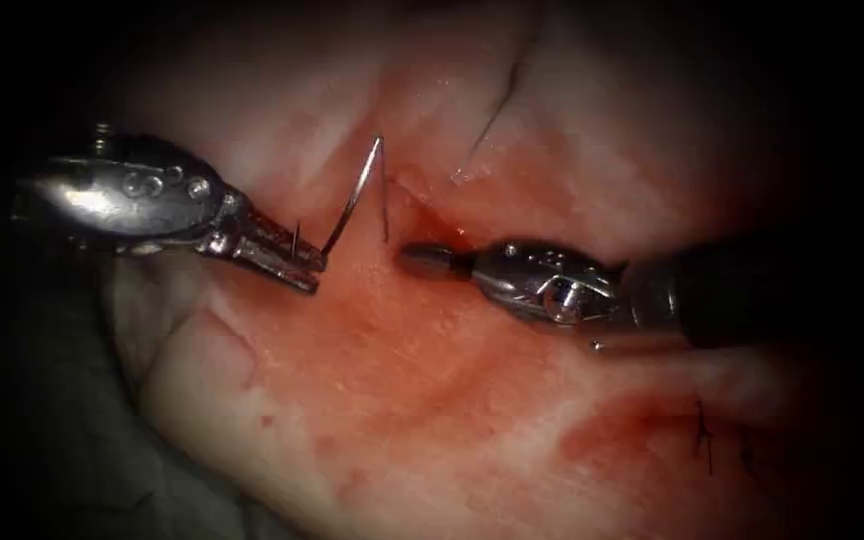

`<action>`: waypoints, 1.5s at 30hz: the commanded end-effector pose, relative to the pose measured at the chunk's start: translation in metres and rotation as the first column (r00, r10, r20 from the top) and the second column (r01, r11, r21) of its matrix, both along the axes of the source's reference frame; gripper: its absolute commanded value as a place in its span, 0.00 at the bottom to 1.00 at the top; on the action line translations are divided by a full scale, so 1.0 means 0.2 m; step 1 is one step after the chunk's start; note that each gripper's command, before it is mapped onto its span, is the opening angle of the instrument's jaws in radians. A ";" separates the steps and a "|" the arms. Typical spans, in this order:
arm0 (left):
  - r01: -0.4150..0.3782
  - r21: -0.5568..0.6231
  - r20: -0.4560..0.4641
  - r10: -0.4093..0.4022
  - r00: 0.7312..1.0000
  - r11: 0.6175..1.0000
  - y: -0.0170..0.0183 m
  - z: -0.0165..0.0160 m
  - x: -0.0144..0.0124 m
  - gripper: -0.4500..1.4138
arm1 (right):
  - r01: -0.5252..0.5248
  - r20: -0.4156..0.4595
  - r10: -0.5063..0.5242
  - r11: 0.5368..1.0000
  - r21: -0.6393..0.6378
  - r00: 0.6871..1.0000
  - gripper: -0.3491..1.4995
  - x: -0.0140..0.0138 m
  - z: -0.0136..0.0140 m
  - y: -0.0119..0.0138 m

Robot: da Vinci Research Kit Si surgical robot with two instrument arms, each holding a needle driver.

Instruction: Wound Closure

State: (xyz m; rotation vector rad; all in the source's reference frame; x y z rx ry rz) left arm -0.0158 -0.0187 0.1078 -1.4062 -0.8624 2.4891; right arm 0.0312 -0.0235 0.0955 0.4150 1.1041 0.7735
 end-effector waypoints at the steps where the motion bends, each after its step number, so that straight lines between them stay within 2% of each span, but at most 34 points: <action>1: 0.001 -0.001 0.005 -0.001 1.000 1.000 -0.002 0.000 -0.003 0.00 | 0.005 0.003 -0.005 1.000 0.003 1.000 0.00 0.003 0.003 -0.003; 10: 0.047 -0.058 0.048 -0.044 0.998 0.997 0.005 -0.016 -0.003 0.00 | 0.009 0.009 -0.009 1.000 0.008 1.000 0.00 0.002 0.002 -0.002; 14: 0.078 -0.121 0.093 -0.067 0.993 0.990 0.010 -0.024 -0.004 0.00 | 0.008 0.006 -0.009 1.000 0.016 1.000 0.15 -0.001 -0.002 0.002; 18: 0.132 -0.177 0.145 -0.107 0.984 0.975 0.016 -0.030 -0.005 0.00 | -0.002 -0.017 0.002 1.000 0.024 1.000 0.37 -0.005 -0.009 0.008; 20: 0.161 -0.209 0.171 -0.126 0.977 0.965 0.019 -0.032 -0.005 0.00 | -0.005 -0.029 0.006 1.000 0.030 1.000 0.44 -0.007 -0.013 0.010; 22: 0.191 -0.254 0.196 -0.143 0.970 0.948 0.023 -0.034 -0.005 0.00 | -0.011 -0.035 0.012 0.999 0.036 0.999 0.48 -0.009 -0.018 0.013; 26: 0.309 -0.317 0.261 -0.230 0.937 0.897 0.034 -0.039 -0.004 0.00 | -0.010 -0.040 0.012 0.999 0.045 0.999 0.55 -0.010 -0.023 0.015; 27: 0.320 -0.326 0.259 -0.242 0.935 0.889 0.035 -0.040 -0.004 0.00 | -0.011 -0.043 0.013 0.999 0.045 0.999 0.60 -0.010 -0.023 0.014; 32: 0.320 -0.327 0.256 -0.243 0.936 0.889 0.031 -0.040 -0.005 0.00 | -0.011 -0.043 0.013 0.999 0.045 0.999 0.65 -0.009 -0.024 0.014; 40: 0.288 -0.333 0.268 -0.202 0.942 0.898 0.019 -0.031 -0.005 0.00 | -0.026 -0.045 0.028 0.999 0.045 0.999 0.63 -0.003 -0.024 0.015; 45: 0.282 -0.326 0.273 -0.195 0.942 0.903 0.011 -0.026 -0.002 0.00 | -0.039 -0.036 0.041 0.998 0.042 0.999 0.61 0.007 -0.020 0.014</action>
